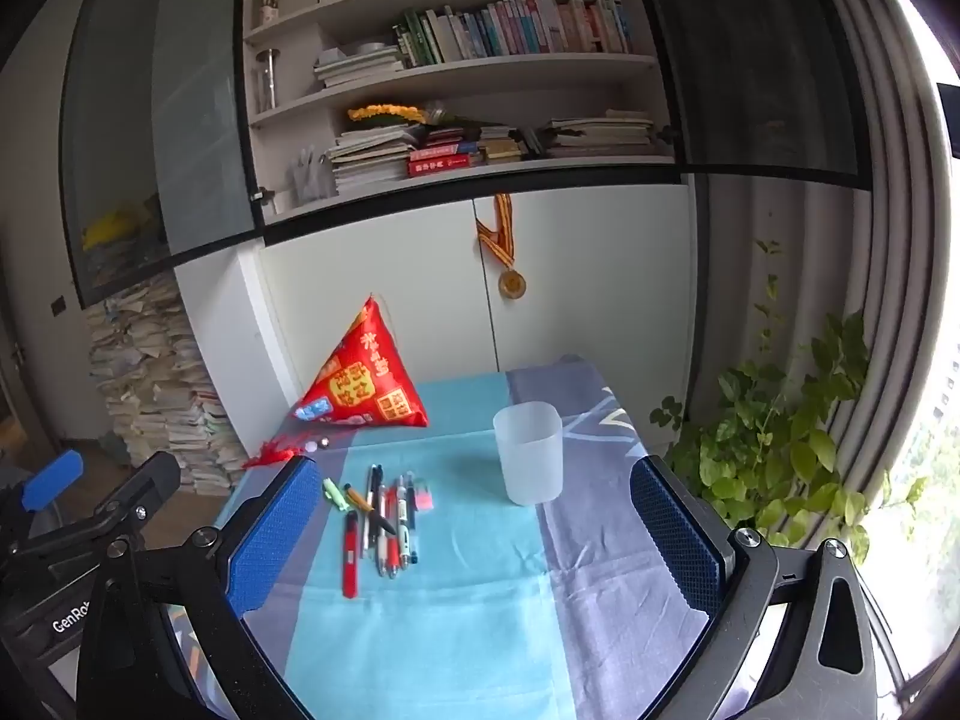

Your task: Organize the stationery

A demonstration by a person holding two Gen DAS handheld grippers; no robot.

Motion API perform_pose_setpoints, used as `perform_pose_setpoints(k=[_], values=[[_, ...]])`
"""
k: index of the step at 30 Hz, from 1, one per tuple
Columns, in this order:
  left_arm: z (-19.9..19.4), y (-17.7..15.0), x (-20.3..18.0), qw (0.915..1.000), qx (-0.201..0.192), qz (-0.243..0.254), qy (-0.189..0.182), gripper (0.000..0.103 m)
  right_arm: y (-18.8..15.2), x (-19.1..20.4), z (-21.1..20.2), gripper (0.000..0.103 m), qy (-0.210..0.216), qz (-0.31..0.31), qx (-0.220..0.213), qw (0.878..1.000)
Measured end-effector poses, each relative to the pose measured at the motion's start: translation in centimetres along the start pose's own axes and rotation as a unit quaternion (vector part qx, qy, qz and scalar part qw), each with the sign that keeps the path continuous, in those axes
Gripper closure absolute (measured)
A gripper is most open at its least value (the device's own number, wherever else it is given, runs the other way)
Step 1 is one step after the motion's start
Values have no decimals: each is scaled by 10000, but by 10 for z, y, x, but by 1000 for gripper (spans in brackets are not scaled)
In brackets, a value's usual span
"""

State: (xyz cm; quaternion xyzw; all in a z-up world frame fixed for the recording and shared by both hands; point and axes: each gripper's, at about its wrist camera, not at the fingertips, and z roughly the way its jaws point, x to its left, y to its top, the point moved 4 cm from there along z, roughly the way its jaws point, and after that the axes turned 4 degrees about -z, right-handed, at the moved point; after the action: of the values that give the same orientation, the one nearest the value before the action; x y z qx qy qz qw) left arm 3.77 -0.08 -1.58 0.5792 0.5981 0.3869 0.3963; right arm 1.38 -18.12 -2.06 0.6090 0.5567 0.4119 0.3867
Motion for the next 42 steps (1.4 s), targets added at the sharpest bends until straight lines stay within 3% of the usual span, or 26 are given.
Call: perform_pose_setpoints(k=[6,10,14,20,28,34,42], values=[[-1,-3,-5,9998,174,119,-70,1,2,-2,3,0,-15,-7,16,10000],[0,1,-7,9995,66,288,-75,1,3,-2,2,0,-29,51,6,10000],[4,0,-7,9995,88,194,-218,1,3,-3,0,0,-28,88,-35,10000],[2,0,-7,9993,-187,-68,-320,1,5,-4,-1,0,-24,76,-32,10000],[4,-4,-4,9986,240,-209,-421,1,5,-3,-1,0,-19,69,-29,10000],[5,-2,-6,9993,133,-43,-336,1,5,-3,-1,0,-7,76,-23,10000],[10,-3,-2,9984,350,-100,-438,1,5,-2,0,0,-5,74,-16,10000]])
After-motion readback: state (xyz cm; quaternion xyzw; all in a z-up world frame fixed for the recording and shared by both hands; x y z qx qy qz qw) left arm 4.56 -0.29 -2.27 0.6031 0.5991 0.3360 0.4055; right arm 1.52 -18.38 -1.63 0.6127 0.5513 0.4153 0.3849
